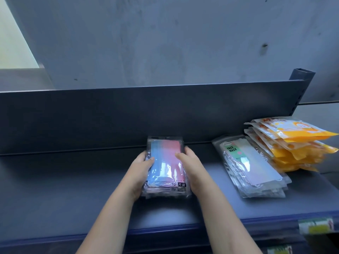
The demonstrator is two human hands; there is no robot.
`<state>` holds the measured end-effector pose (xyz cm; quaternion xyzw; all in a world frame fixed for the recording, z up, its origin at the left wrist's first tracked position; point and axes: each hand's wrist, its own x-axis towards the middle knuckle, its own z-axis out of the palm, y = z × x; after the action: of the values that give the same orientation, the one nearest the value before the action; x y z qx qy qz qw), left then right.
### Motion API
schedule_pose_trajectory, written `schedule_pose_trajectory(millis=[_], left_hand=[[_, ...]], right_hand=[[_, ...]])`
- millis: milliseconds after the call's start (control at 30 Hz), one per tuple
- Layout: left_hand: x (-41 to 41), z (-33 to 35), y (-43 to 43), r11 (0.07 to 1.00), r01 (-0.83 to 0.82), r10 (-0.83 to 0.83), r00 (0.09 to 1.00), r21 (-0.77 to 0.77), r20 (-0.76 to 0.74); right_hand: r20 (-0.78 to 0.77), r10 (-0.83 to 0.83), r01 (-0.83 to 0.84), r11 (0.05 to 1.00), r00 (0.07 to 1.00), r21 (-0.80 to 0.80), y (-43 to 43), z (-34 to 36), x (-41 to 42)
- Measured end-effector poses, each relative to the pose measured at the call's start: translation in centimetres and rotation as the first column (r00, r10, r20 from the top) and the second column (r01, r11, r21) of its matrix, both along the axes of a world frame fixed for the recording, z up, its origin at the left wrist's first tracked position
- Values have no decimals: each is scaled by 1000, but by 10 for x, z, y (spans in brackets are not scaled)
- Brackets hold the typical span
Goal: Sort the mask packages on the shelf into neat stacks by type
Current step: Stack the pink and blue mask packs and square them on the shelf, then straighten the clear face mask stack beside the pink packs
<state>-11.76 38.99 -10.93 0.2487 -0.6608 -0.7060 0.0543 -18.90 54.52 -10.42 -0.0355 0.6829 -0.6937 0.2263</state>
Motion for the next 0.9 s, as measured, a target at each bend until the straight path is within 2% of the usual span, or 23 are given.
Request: schedule_pose_trajectory(millis=[100, 167, 233, 267, 300, 367, 433, 500, 567, 733, 833, 900], left_hand=[[-1, 1, -4, 999, -25, 25, 1000, 23, -4], [0, 3, -7, 998, -7, 8, 1000, -58, 21], [0, 13, -9, 966, 25, -14, 999, -259, 44], [-1, 21, -8, 910, 41, -19, 998, -412, 59], [-2, 29, -6, 806, 52, -13, 997, -590, 71], [-6, 41, 2, 489, 81, -23, 997, -869, 80], [-11, 48, 18, 218, 83, -57, 996, -972, 72], [-16, 47, 37, 56, 30, -84, 996, -998, 26], [-25, 42, 56, -4, 3, -122, 992, -1000, 3], [-46, 30, 103, -16, 68, -217, 974, -998, 70], [-57, 21, 126, -51, 87, -242, 966, -995, 97], [-63, 15, 139, -28, 122, -253, 959, -992, 125]], right_hand=[[-7, 23, -23, 999, 1000, 25, 1, -4, -3], [-51, 27, -24, 997, 998, 67, 1, 0, -1], [-211, 61, -18, 980, 976, 201, 4, 12, 4], [-323, 88, 20, 948, 942, 318, 6, 20, 6], [-439, 145, 76, 891, 887, 448, 10, 25, 5], [-576, 309, 204, 726, 757, 657, 18, 36, 6], [-630, 374, 328, 614, 680, 718, 28, 44, 6], [-655, 356, 382, 591, 666, 710, 42, 48, 5], [-677, 339, 428, 572, 653, 700, 60, 50, 2], [-675, 263, 501, 500, 689, 706, 115, 43, -10], [-580, 214, 493, 349, 786, 797, 146, 38, -22], [-501, 171, 439, 299, 849, 847, 161, 35, -29]])
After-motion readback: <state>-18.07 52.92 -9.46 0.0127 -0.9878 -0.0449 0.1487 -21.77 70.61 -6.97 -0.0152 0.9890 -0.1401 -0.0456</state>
